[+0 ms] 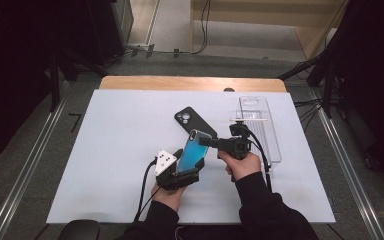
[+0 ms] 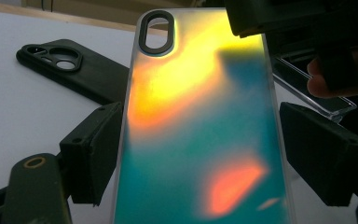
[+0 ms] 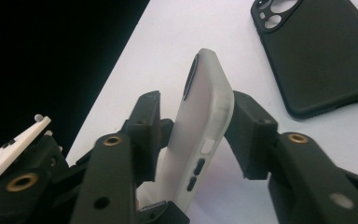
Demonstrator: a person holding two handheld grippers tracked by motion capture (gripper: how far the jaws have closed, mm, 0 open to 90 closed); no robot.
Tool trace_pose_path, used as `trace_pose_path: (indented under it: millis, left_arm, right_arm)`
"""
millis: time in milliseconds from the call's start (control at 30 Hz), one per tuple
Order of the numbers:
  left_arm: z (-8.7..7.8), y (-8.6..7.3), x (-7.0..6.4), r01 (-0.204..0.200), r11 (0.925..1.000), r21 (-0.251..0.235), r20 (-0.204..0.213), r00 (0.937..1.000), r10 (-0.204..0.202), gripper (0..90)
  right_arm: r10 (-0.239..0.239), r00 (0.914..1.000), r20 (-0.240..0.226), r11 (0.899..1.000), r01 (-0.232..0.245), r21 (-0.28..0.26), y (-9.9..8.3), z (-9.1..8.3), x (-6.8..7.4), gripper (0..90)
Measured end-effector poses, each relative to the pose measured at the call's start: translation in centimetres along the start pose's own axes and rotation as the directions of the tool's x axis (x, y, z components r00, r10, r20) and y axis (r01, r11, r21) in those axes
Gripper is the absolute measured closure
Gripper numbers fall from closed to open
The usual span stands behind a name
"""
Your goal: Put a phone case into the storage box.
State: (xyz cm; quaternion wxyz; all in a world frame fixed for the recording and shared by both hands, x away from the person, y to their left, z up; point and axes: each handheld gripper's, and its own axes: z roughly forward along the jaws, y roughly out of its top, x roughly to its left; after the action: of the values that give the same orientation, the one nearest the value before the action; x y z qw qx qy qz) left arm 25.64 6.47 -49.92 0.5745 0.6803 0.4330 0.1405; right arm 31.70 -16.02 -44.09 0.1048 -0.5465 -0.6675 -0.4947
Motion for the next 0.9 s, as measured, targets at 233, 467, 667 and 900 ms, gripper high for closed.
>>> trace_pose_path:
  millis: [233,467,667,900]
  left_arm:
    - [-0.1,0.0,0.0,-0.001,0.9999,-0.012,0.002,1.0,0.001,17.3]
    - [-0.1,0.1,-0.1,-0.01,0.9998,-0.015,0.01,0.9999,0.01,17.2]
    - [-0.1,0.7,0.2,0.011,0.9998,0.014,0.078,0.9969,-0.012,13.5]
    - [-0.3,2.3,0.3,0.005,0.9959,0.09,0.08,0.9967,-0.012,2.9]
  right_arm:
    - [0.017,0.9996,-0.022,1.0,-0.017,-0.014,0.1,-0.2,-0.3,75.1]
    - [0.016,0.9987,-0.049,1.0,-0.017,-0.019,0.1,-0.3,0.0,78.2]
    - [0.005,0.998,-0.062,1.0,-0.006,-0.022,0.3,-0.8,0.5,78.5]
    - [-0.038,0.999,-0.025,0.999,0.037,-0.028,0.5,-1.5,0.8,78.5]
